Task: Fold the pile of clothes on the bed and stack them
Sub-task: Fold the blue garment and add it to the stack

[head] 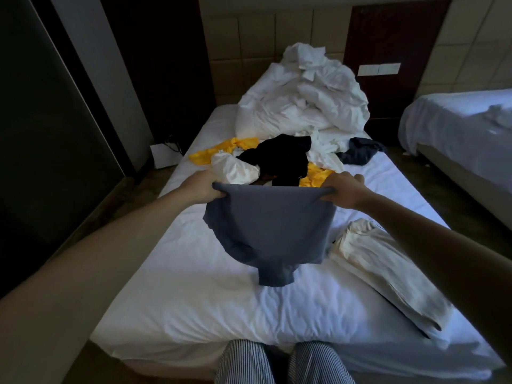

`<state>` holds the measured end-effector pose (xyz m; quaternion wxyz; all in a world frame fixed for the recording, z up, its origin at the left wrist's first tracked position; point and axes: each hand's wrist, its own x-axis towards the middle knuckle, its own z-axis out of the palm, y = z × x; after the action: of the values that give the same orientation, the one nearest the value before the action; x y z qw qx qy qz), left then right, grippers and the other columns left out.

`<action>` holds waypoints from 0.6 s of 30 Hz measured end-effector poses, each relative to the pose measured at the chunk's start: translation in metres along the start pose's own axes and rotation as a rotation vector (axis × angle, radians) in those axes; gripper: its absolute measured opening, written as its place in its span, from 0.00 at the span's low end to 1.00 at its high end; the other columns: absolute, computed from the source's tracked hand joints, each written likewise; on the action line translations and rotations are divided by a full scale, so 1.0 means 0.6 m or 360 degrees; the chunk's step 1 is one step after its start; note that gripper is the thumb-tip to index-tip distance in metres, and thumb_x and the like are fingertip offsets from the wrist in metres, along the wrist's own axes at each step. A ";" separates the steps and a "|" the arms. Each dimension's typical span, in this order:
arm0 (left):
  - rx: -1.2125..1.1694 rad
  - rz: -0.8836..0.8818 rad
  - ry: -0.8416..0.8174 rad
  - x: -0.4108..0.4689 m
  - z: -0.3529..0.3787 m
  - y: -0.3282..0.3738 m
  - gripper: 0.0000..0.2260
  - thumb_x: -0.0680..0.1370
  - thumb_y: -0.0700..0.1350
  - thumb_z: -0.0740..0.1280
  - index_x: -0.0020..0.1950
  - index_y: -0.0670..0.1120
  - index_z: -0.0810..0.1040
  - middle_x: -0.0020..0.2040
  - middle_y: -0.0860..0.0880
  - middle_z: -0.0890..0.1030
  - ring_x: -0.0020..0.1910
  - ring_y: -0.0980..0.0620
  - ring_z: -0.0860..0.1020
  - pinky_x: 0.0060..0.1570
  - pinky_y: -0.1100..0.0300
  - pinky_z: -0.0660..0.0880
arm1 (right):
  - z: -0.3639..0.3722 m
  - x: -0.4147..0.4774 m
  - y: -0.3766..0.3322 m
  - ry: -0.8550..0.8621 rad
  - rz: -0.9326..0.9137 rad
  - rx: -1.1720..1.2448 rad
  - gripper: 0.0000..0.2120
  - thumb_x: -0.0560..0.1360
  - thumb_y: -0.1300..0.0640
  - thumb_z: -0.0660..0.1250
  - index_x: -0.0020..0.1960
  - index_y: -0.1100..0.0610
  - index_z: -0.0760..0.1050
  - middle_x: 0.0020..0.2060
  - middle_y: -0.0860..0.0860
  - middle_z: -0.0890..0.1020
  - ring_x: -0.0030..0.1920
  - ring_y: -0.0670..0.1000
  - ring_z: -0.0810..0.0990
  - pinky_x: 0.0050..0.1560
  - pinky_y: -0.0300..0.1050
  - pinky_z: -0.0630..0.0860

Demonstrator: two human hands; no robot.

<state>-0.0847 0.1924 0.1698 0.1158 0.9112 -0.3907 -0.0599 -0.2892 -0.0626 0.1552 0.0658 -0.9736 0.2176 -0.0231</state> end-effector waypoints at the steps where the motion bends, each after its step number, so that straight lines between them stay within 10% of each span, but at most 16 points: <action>1: 0.0012 -0.0016 0.0010 0.004 0.003 0.001 0.14 0.76 0.47 0.67 0.32 0.45 0.72 0.36 0.45 0.76 0.43 0.42 0.76 0.39 0.53 0.70 | 0.002 0.006 0.002 -0.0014 0.0024 0.0023 0.06 0.78 0.53 0.60 0.46 0.50 0.75 0.48 0.51 0.76 0.59 0.56 0.71 0.53 0.49 0.58; 5: 0.0018 -0.0056 0.0178 0.039 -0.006 -0.002 0.09 0.76 0.49 0.66 0.47 0.44 0.80 0.51 0.43 0.81 0.51 0.42 0.77 0.48 0.50 0.75 | 0.003 0.044 0.017 0.0143 0.0040 0.0187 0.11 0.77 0.57 0.61 0.58 0.51 0.77 0.57 0.51 0.78 0.62 0.56 0.73 0.59 0.50 0.65; 12: -0.0163 0.0069 0.0755 0.071 -0.067 0.017 0.07 0.77 0.41 0.64 0.46 0.44 0.81 0.45 0.44 0.82 0.46 0.43 0.78 0.44 0.48 0.76 | -0.054 0.085 0.026 0.0713 -0.0061 0.0467 0.19 0.69 0.57 0.56 0.55 0.55 0.79 0.48 0.58 0.83 0.51 0.62 0.79 0.51 0.52 0.69; 18: -0.0265 0.0184 0.0263 0.054 0.006 -0.044 0.13 0.71 0.49 0.61 0.36 0.40 0.77 0.36 0.39 0.78 0.39 0.44 0.77 0.41 0.52 0.74 | 0.010 0.038 0.029 0.0381 -0.0073 0.0412 0.18 0.73 0.61 0.59 0.60 0.57 0.79 0.54 0.59 0.82 0.56 0.61 0.78 0.55 0.50 0.70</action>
<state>-0.0448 0.1858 0.1589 0.2262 0.8762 -0.4255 -0.0102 -0.2759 -0.0873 0.1473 0.1637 -0.9519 0.1969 -0.1682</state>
